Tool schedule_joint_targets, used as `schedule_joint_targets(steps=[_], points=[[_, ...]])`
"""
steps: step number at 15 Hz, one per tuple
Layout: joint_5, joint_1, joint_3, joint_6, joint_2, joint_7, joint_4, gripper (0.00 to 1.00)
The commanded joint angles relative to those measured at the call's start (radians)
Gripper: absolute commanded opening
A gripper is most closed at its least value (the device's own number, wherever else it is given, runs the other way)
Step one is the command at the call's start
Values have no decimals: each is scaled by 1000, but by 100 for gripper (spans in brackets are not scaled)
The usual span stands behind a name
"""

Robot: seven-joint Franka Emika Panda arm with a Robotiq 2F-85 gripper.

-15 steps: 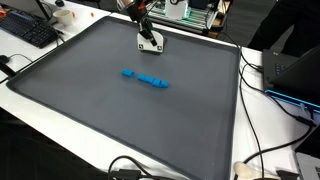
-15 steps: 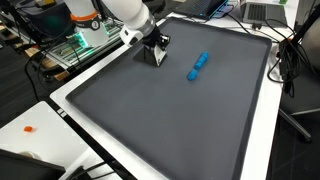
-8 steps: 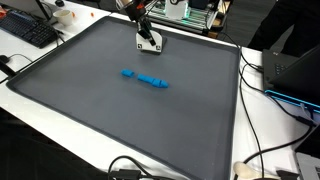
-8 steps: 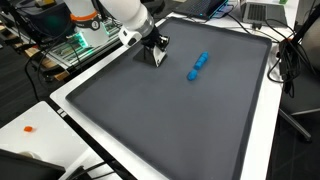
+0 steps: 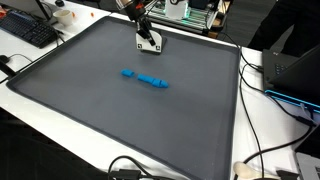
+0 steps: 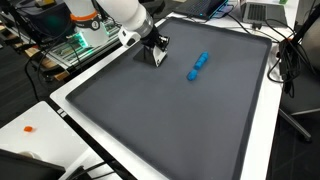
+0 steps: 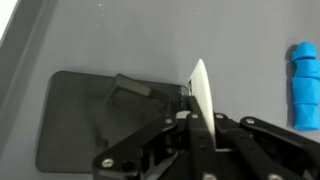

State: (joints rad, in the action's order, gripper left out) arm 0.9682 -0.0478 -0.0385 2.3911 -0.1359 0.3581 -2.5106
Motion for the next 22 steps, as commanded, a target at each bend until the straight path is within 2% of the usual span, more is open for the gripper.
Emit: schedule_joint_targets(steps=[1, 12, 22], points=[[14, -1, -11, -13, 19, 16, -20, 1], [8, -2, -20, -28, 7, 34, -20, 1], [37, 2, -10, -9, -18, -10, -4, 1]])
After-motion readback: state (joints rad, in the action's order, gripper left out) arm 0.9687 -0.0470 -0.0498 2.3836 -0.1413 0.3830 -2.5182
